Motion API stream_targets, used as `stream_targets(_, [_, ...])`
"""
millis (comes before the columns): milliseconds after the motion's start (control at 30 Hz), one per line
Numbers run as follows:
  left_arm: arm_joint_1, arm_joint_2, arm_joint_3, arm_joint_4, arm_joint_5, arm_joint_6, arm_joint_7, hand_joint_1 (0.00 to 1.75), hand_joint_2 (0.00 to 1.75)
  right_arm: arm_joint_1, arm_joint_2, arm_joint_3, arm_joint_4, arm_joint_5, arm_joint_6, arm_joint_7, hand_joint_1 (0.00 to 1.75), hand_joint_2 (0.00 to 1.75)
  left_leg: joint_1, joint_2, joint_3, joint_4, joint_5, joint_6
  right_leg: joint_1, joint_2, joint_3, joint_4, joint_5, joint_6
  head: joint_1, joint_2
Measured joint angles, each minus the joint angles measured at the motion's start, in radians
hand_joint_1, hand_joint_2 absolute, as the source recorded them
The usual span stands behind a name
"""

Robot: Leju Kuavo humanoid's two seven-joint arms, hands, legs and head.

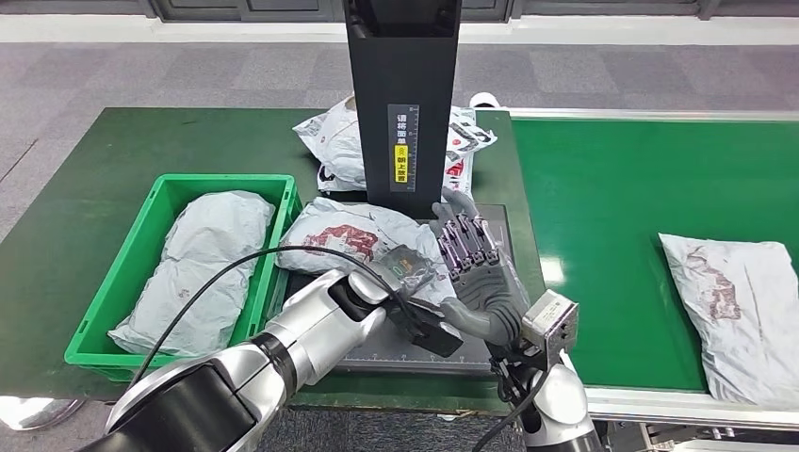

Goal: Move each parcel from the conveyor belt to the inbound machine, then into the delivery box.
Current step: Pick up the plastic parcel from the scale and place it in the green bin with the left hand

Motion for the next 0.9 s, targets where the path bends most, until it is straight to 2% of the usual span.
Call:
stream_targets(400, [-0.009, 0.001, -0.025, 0.021, 0.010, -0.001, -0.003, 1.75, 1.75, 0.024, 0.000, -0.002, -0.002, -0.002, -0.009, -0.001, 0.00, 1.75, 0.000, 0.000, 0.000, 0.000, 0.000, 0.000, 0.000, 0.000, 0.000, 0.000, 0.000, 0.000, 0.000, 0.000])
stream_targets(533, [-0.011, 0.001, -0.029, 0.023, 0.011, 0.021, 0.024, 1.75, 1.75, 0.026, 0.000, -0.008, -0.002, -0.002, -0.011, 0.001, 0.00, 1.75, 0.000, 0.000, 0.000, 0.000, 0.000, 0.000, 0.000, 0.000, 0.000, 0.000, 0.000, 0.000, 0.000, 0.000])
stream_targets(700, [-0.016, 0.005, -0.029, 0.028, 0.009, 0.097, 0.126, 1.75, 1.75, 0.032, 0.000, -0.021, -0.018, -0.001, -0.013, 0.002, 0.00, 1.75, 0.000, 0.000, 0.000, 0.000, 0.000, 0.000, 0.000, 0.000, 0.000, 0.000, 0.000, 0.000, 0.000, 0.000])
stream_targets(900, [-0.039, 0.042, 0.005, 0.020, 0.048, 0.291, 0.373, 1.75, 1.75, 0.060, 0.000, -0.046, -0.070, -0.001, -0.012, 0.008, 0.00, 1.75, 0.000, 0.000, 0.000, 0.000, 0.000, 0.000, 0.001, 0.000, 0.000, 0.000, 0.000, 0.000, 0.000, 0.000])
